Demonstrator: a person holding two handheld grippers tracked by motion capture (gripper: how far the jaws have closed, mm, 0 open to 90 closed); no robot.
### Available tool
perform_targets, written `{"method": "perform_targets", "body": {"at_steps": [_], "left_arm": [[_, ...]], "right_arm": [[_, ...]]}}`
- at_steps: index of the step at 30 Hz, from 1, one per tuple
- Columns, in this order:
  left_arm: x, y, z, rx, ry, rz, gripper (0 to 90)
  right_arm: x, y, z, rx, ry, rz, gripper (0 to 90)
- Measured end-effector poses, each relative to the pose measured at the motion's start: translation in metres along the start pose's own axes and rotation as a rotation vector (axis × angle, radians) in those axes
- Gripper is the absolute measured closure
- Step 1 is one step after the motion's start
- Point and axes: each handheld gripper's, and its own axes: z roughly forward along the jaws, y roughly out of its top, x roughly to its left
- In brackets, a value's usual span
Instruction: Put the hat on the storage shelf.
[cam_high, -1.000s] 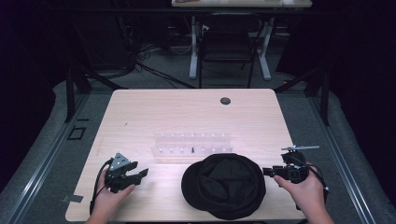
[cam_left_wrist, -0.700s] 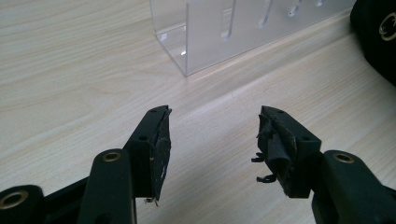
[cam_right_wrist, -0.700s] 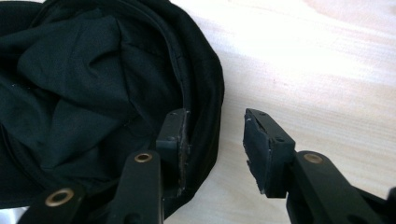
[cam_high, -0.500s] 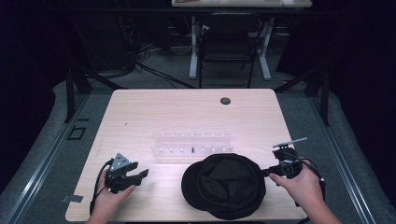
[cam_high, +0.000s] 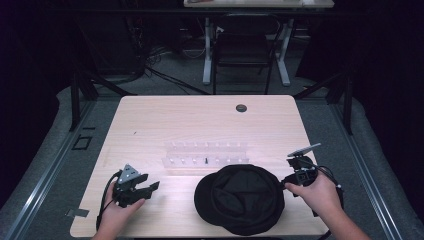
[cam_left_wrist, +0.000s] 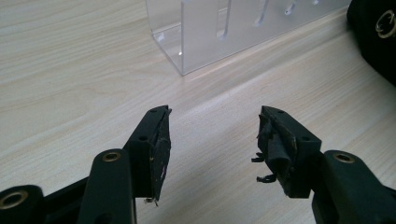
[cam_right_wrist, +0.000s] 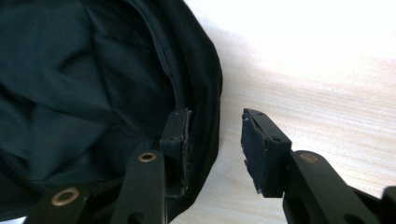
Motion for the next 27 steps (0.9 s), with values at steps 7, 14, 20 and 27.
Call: {"method": "perform_targets", "body": {"at_steps": [7, 14, 20, 27], "left_arm": [[0.000, 0.000, 0.001, 0.004, -0.002, 0.005, 44.5], [0.000, 0.000, 0.001, 0.003, -0.002, 0.005, 44.5], [0.000, 0.000, 0.002, 0.005, -0.005, 0.001, 44.5], [0.000, 0.000, 0.001, 0.013, -0.008, 0.002, 44.5]], "right_arm": [[0.000, 0.004, 0.012, 0.043, 0.006, -0.003, 67.5], [-0.003, 0.007, 0.017, 0.048, 0.021, -0.005, 72.0], [-0.005, 0.010, 0.025, 0.060, 0.038, 0.021, 73.7], [-0.009, 0.013, 0.033, 0.080, 0.065, 0.043, 73.5]]}}
